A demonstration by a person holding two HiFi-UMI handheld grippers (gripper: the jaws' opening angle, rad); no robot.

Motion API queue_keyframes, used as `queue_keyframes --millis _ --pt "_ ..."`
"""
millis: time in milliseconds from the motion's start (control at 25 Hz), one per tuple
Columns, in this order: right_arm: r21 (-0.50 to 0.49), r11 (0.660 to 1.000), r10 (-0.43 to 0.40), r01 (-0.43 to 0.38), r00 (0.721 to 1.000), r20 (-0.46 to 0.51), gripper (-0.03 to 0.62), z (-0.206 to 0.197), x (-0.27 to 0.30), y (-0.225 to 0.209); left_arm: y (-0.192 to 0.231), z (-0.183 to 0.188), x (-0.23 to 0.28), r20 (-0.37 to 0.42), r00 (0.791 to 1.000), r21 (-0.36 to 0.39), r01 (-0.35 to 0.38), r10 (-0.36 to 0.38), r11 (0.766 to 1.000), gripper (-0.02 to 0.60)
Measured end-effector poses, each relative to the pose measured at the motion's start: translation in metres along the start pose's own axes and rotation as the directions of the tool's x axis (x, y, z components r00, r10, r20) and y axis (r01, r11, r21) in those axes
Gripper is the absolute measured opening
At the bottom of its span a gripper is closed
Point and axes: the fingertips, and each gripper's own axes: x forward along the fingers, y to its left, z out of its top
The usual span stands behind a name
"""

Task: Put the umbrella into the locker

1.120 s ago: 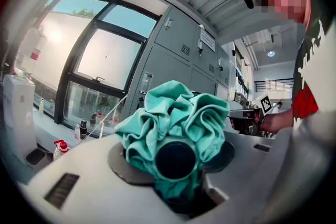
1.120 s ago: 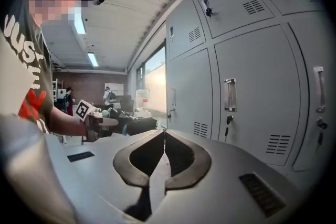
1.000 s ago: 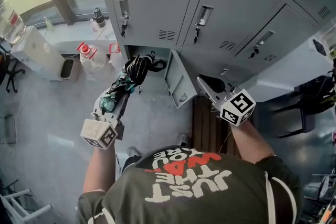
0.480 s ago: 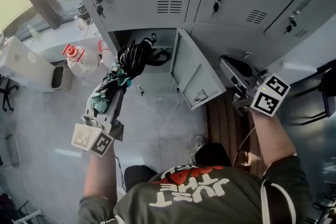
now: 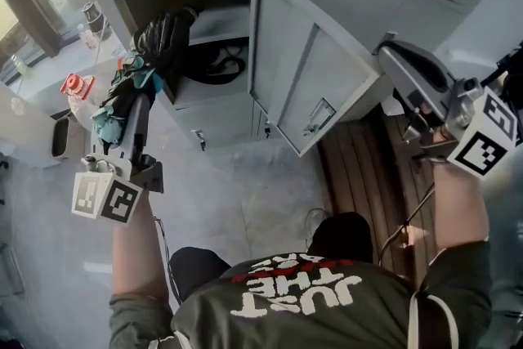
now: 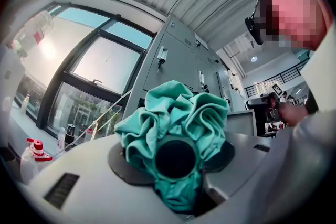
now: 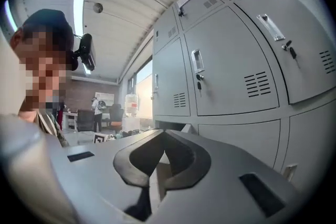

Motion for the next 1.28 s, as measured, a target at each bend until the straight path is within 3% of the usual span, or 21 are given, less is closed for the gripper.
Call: queue_keyframes --millis 200,480,680,1280 --pt "-0.039 0.998 -0.056 0.057 0.998 0.016 0.032 -0.021 -0.007 0.041 0.002 -0.014 -0.011 0.021 0.999 0.051 0.023 -0.024 0.998 0.208" --pt "0.039 0.992 -0.125 0.123 0.991 0.045 0.033 -0.057 -0.004 0.092 -0.005 -0.030 -0.020 -0.011 0.997 0.036 0.074 -0.074 0.997 0.209" --pt "0.038 0.991 -0.130 0.129 0.991 0.020 0.034 -0.091 0.025 0.119 -0.001 -0.033 -0.033 -0.028 0.997 0.054 0.078 -0.076 0.996 0.209" --pt "-0.048 0.980 -0.194 0.192 0.980 -0.050 0.033 -0.194 0.111 0.120 0.020 -0.054 -0.016 -0.048 0.999 0.086 0.030 -0.026 0.996 0.209"
